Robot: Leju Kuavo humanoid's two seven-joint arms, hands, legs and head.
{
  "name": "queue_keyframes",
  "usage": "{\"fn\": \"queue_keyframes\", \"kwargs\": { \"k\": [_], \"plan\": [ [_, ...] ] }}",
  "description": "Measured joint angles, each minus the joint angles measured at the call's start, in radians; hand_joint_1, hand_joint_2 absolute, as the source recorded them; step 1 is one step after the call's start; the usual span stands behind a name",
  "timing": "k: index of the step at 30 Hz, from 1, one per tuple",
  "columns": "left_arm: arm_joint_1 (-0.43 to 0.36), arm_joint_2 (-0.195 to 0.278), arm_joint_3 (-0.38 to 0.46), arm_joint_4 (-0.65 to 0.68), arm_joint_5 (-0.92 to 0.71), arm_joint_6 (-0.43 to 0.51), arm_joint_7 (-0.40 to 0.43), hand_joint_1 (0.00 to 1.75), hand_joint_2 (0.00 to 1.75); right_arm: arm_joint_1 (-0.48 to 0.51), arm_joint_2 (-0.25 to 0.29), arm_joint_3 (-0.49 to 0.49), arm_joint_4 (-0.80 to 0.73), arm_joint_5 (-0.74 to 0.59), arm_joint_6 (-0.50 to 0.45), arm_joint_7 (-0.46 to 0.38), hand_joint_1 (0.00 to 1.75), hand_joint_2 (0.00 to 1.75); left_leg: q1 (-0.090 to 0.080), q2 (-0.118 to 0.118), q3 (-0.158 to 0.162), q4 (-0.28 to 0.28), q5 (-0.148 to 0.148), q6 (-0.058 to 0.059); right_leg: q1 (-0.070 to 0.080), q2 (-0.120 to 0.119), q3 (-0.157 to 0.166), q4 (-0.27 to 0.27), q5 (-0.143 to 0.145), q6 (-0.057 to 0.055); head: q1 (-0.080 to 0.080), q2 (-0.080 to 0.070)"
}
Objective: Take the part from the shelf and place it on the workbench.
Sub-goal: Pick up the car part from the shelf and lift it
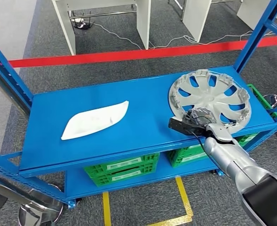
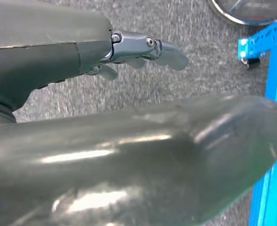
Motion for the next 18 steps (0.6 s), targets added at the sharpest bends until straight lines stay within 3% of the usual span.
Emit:
{"fn": "queue_keyframes", "kwargs": {
  "k": [2,4,7,8,9,10,12,13,14,18],
  "plan": [
    [0.000,0.000,0.000,0.000,0.000,0.000,0.000,0.00,0.00,-0.004,0.000,0.002,0.000,0.000,0.000,0.000,1.75,1.75,0.003,-0.002,0.000,0.001,-0.002,-0.011,-0.001,-0.001,0.000,-0.003,0.004,-0.011,0.000,0.000],
    [-0.001,0.000,0.000,0.000,0.000,0.000,0.000,0.00,0.00,-0.009,0.001,0.003,0.000,0.000,0.000,0.000,1.75,1.75,0.004,-0.002,-0.020,0.052,-0.038,-0.021,-0.005,-0.005,0.002,-0.008,0.008,-0.023,-0.003,0.000],
    [0.002,0.000,0.000,0.000,0.000,0.000,0.000,0.00,0.00,-0.009,0.002,0.003,0.000,0.000,0.000,0.000,1.75,1.75,0.006,-0.002,-0.103,0.244,-0.133,-0.030,-0.006,-0.008,0.001,-0.009,0.009,-0.029,-0.006,0.000],
    [0.003,0.000,0.000,0.000,0.000,0.000,0.000,0.00,0.00,-0.008,0.002,0.003,0.000,0.000,0.000,0.001,1.75,1.75,0.007,-0.002,-0.119,0.283,-0.141,-0.031,-0.006,-0.008,0.001,-0.009,0.009,-0.029,-0.007,0.000],
    [0.004,0.000,0.000,0.000,0.000,0.000,0.000,0.00,0.00,-0.008,0.002,0.003,0.000,0.000,0.001,0.001,1.75,1.75,0.007,-0.002,-0.117,0.282,-0.128,-0.031,-0.006,-0.008,0.001,-0.008,0.009,-0.029,-0.007,0.000],
    [0.004,0.001,0.000,0.000,0.000,0.000,0.000,0.00,0.00,-0.008,0.002,0.003,0.000,0.000,0.001,0.001,1.75,1.75,0.007,-0.002,-0.097,0.241,-0.098,-0.031,-0.007,-0.008,0.002,-0.007,0.009,-0.028,-0.007,0.000],
    [0.004,0.002,0.000,0.000,0.000,0.000,0.000,0.00,0.00,-0.009,0.002,0.004,0.000,0.000,0.001,0.001,1.75,1.75,0.007,-0.003,-0.033,0.103,-0.029,-0.027,-0.005,-0.007,0.003,-0.005,0.008,-0.024,-0.007,0.000],
    [0.004,0.002,0.000,0.000,0.000,0.000,0.000,0.00,0.00,-0.009,0.002,0.004,0.000,0.000,0.002,0.002,1.75,1.75,0.007,-0.003,-0.009,0.048,-0.011,-0.023,-0.004,-0.006,0.000,-0.003,0.008,-0.019,-0.007,0.000],
    [0.004,0.002,0.000,0.000,0.000,0.000,0.000,0.00,0.00,-0.009,0.002,0.004,0.000,0.000,0.002,0.002,1.75,1.75,0.005,-0.003,0.003,0.017,-0.004,-0.020,-0.002,-0.006,-0.003,-0.001,0.009,-0.014,-0.006,0.000],
    [0.006,0.002,0.000,0.000,0.000,0.000,0.000,0.00,0.00,-0.008,0.001,0.003,0.002,0.000,0.000,0.005,1.75,1.75,0.004,0.000,0.003,-0.002,-0.002,0.004,-0.004,-0.002,-0.019,0.008,0.003,0.007,-0.003,0.000]
  ]
}}
